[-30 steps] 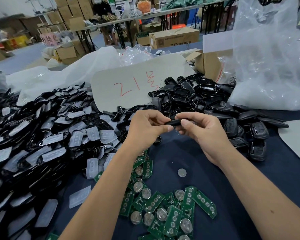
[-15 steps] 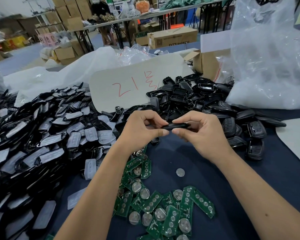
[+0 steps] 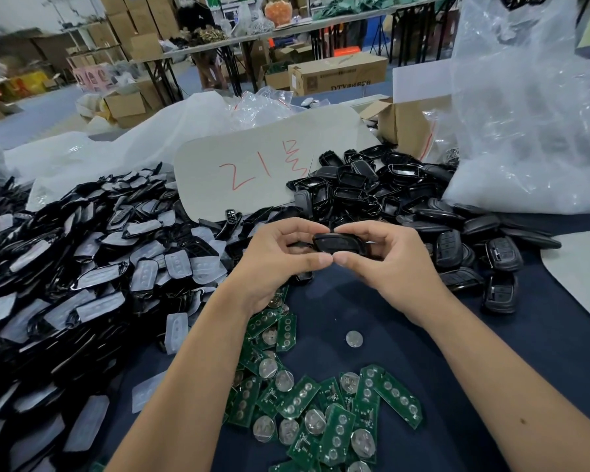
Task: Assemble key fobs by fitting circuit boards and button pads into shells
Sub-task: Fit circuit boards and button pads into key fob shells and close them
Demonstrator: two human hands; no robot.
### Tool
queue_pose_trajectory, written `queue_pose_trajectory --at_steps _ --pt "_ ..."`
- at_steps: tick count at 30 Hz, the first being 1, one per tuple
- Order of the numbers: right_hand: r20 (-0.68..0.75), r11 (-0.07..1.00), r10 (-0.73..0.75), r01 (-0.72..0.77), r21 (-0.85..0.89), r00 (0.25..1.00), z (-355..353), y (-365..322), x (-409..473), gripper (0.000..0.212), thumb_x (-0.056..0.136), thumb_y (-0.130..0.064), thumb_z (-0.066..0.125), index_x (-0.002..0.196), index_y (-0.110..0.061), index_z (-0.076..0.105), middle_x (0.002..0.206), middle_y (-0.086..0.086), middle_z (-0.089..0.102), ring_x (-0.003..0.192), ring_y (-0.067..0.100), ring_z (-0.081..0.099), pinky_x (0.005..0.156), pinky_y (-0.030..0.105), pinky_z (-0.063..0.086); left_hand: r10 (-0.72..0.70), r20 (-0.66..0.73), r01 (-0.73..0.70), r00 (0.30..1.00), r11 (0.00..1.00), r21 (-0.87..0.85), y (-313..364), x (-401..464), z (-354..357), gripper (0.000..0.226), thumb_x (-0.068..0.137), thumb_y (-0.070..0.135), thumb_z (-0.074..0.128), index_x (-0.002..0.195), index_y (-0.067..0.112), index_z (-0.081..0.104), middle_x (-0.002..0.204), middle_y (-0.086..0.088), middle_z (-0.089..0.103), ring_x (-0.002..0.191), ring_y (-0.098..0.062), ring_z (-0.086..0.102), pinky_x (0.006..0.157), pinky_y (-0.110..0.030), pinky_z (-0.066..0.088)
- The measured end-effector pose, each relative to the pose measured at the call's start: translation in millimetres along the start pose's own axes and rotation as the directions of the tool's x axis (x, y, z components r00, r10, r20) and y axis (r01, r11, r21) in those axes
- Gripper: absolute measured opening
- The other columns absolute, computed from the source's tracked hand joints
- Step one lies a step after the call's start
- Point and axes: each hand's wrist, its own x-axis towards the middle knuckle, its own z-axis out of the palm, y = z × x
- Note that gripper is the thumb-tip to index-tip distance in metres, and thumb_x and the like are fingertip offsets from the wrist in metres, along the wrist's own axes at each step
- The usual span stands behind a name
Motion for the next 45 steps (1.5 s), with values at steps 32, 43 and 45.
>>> queue_pose_trajectory --at_steps 32,43,45 --pt "-0.093 0.999 -0.044 0.042 -0.019 0.995 4.7 2.7 1.0 0.039 0.081 -0.003 0.085 0.107 -0.032 0.079 0.098 -0.009 0.080 0.090 0.012 0.076 0.085 0.030 0.059 -0.150 -0.162 0.111 0.975 0.968 -0.227 0.0 1.9 23.5 0.007 0.091 0.002 0.072 0.096 0.000 0.077 0.102 -0.026 0.075 0.089 -0.027 0.075 0.077 -0.027 0.062" --pt "-0.120 0.968 -0.017 0.046 0.248 0.993 5.3 -0.2 1.3 0.023 0.092 -0.009 0.075 0.100 -0.029 0.082 0.092 0.007 0.078 0.077 0.018 0.069 0.078 0.026 0.058 0.172 -0.185 -0.178 0.968 0.984 -0.019 -2.0 1.0 18.5 0.017 0.078 0.005 0.085 0.087 0.019 0.083 0.091 -0.014 0.079 0.082 -0.027 0.072 0.084 -0.062 0.048" --pt "-0.113 0.969 -0.041 0.067 0.238 0.993 4.6 -1.0 1.2 0.022 0.090 -0.011 0.075 0.101 -0.029 0.082 0.092 0.006 0.078 0.078 0.018 0.070 0.080 0.026 0.058 0.210 -0.192 -0.212 0.959 0.977 0.012 -0.1 0.9 18.6 0.017 0.076 0.006 0.085 0.086 0.019 0.083 0.091 -0.016 0.079 0.081 -0.029 0.072 0.082 -0.066 0.050"
